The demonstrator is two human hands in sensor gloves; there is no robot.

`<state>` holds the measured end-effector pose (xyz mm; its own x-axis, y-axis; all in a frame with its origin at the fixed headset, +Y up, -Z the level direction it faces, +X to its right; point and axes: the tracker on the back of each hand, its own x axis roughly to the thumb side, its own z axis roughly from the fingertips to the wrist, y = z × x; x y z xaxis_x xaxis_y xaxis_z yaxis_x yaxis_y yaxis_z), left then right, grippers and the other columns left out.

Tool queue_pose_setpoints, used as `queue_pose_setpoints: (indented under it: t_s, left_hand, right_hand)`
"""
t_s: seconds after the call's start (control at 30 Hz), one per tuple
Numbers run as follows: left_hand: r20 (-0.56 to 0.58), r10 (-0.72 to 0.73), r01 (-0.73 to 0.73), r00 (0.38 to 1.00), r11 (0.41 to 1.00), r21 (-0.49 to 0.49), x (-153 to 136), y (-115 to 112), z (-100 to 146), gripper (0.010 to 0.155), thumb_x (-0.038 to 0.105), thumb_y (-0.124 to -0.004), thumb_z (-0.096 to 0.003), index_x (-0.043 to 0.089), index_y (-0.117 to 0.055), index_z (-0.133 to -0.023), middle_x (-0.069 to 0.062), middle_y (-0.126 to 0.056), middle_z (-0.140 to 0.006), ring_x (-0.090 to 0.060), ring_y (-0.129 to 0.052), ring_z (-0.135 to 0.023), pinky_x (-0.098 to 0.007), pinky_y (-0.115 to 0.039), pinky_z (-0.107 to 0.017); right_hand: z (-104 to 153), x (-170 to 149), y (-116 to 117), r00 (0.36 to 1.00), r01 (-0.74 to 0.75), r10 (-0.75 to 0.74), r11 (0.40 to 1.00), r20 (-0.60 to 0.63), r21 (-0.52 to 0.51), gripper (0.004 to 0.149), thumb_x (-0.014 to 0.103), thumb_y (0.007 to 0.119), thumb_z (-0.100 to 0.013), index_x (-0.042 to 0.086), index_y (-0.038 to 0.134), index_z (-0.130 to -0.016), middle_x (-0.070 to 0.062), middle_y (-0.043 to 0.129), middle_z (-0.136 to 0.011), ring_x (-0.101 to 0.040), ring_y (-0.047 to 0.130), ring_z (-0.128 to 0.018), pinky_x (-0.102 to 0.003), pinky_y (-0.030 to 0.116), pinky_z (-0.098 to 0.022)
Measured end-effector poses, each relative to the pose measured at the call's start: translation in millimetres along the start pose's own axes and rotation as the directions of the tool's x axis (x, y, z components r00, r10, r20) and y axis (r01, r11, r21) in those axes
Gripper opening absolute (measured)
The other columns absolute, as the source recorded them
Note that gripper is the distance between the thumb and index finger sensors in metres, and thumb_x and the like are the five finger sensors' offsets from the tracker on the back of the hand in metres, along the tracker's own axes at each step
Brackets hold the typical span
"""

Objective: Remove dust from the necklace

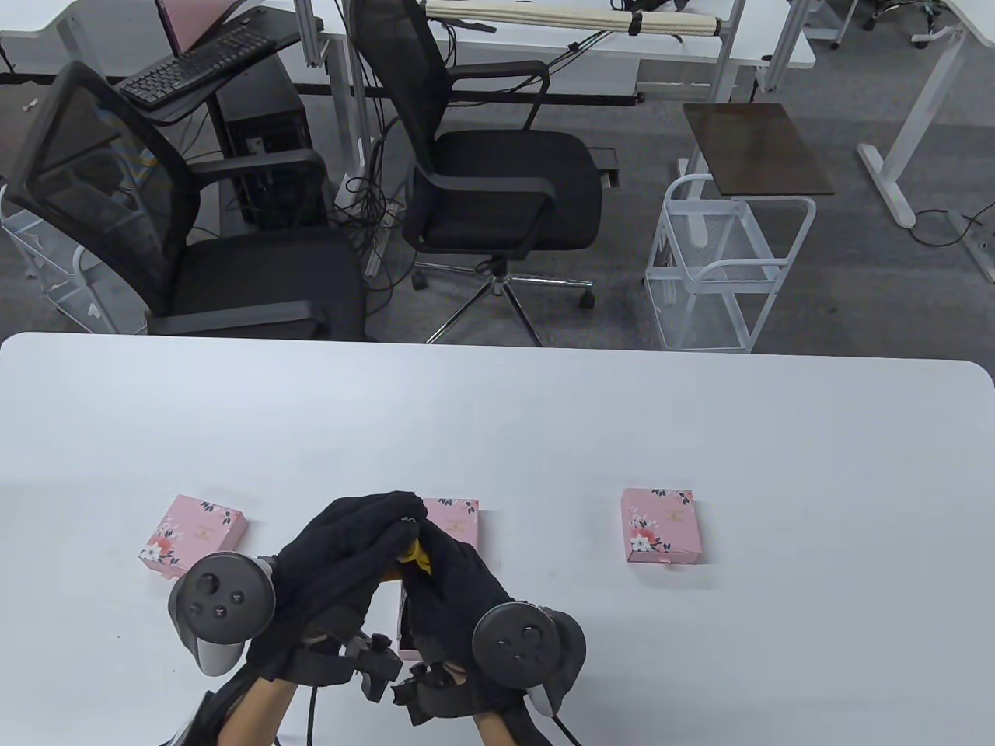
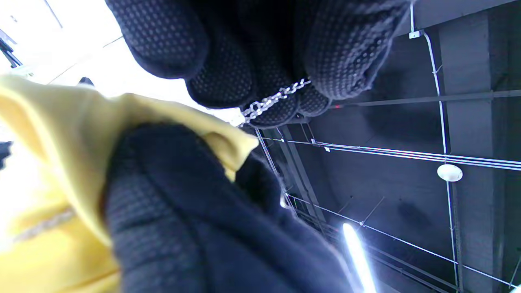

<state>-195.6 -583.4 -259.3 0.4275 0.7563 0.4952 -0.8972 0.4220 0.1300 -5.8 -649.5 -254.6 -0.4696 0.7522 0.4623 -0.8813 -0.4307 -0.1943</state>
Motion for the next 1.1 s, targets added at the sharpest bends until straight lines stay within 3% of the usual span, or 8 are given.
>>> queue_pose_setpoints:
  t_s: [0.17,0.47,0.7,0.97,1.1]
  left_hand:
    - [0.011,-0.006,0.007,1.0,1.0,-0.02,3,-3,1,0.037,0.042,-0.087,-0.055,0.028,-0.093,-0.088,-0.002,-0.103,-0.083,-0.022,-0.095,-0.072,-0.042,-0.084,-0.052]
    - [0.024,0.006,-0.005,1.0,0.999,-0.036,8,1,2,0.037,0.043,-0.087,-0.0551,0.028,-0.092,-0.089,-0.001,-0.102,-0.083,-0.022,-0.095,-0.072,-0.042,-0.084,-0.052]
    - [0.039,0.008,-0.005,0.999,0.999,-0.054,11,2,3,0.037,0.043,-0.087,-0.055,0.029,-0.092,-0.089,-0.001,-0.102,-0.083,-0.022,-0.095,-0.072,-0.041,-0.084,-0.052]
    - [0.054,0.014,-0.011,0.998,0.998,-0.059,13,2,5,0.037,0.043,-0.087,-0.055,0.029,-0.093,-0.088,-0.001,-0.103,-0.083,-0.022,-0.095,-0.071,-0.041,-0.084,-0.052]
    - [0.061,0.011,-0.008,0.998,0.998,-0.058,13,1,6,0.037,0.043,-0.087,-0.055,0.029,-0.093,-0.088,-0.001,-0.103,-0.083,-0.022,-0.095,-0.071,-0.041,-0.084,-0.051]
  right_hand:
    - [5,-5,2,1.0,-0.024,0.024,0.999,-0.013,-0.043,0.042,0.034,0.078,-0.059,0.011,0.074,-0.095,-0.011,0.092,-0.077,-0.034,0.094,-0.06,-0.051,0.078,-0.054]
    - [8,-7,5,1.0,0.018,-0.017,1.0,-0.014,0.017,0.042,0.025,0.079,-0.06,0.011,0.072,-0.098,-0.015,0.09,-0.084,-0.039,0.093,-0.067,-0.052,0.077,-0.056]
    - [10,-12,1,1.0,0.005,-0.005,1.0,-0.007,0.018,0.042,0.036,0.078,-0.061,0.01,0.076,-0.093,-0.009,0.094,-0.072,-0.033,0.095,-0.057,-0.049,0.079,-0.052]
    - [12,-11,-1,1.0,-0.024,0.024,0.999,-0.004,0.04,0.042,0.026,0.078,-0.061,0.011,0.071,-0.099,-0.015,0.089,-0.086,-0.039,0.092,-0.069,-0.05,0.078,-0.055]
    - [13,-11,0,1.0,-0.012,0.013,0.999,-0.015,0.043,0.041,0.027,0.08,-0.06,0.011,0.074,-0.097,-0.013,0.092,-0.081,-0.037,0.094,-0.064,-0.05,0.079,-0.054]
